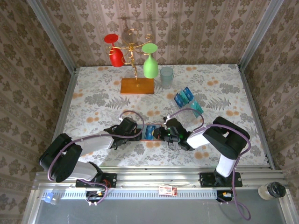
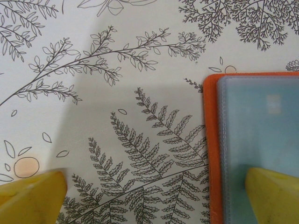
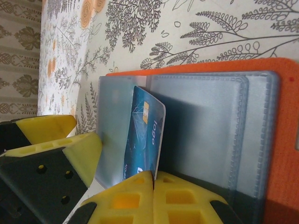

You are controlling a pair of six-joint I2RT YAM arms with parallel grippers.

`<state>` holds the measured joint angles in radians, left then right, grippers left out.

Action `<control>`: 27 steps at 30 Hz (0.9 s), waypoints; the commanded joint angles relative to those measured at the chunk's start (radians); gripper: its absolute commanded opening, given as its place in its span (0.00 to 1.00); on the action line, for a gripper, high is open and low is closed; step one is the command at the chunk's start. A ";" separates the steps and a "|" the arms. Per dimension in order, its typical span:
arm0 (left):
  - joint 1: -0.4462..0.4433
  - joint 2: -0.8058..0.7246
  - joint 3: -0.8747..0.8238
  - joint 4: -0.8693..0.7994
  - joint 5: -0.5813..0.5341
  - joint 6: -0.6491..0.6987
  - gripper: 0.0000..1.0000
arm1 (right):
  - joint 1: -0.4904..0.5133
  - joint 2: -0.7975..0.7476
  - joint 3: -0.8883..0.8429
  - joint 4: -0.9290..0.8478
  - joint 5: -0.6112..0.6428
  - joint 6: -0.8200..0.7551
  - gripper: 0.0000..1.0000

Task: Put the credit cards into the card holder
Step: Insert the credit card into the card slot.

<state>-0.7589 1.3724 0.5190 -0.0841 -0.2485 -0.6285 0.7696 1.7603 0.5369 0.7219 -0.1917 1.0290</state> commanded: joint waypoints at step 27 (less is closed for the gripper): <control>0.007 -0.075 -0.022 -0.124 -0.064 -0.016 1.00 | 0.009 0.049 0.072 -0.266 -0.053 -0.014 0.00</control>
<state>-0.7574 1.3369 0.5106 -0.1284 -0.2668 -0.6296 0.7696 1.7927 0.6220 0.6193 -0.2512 1.0286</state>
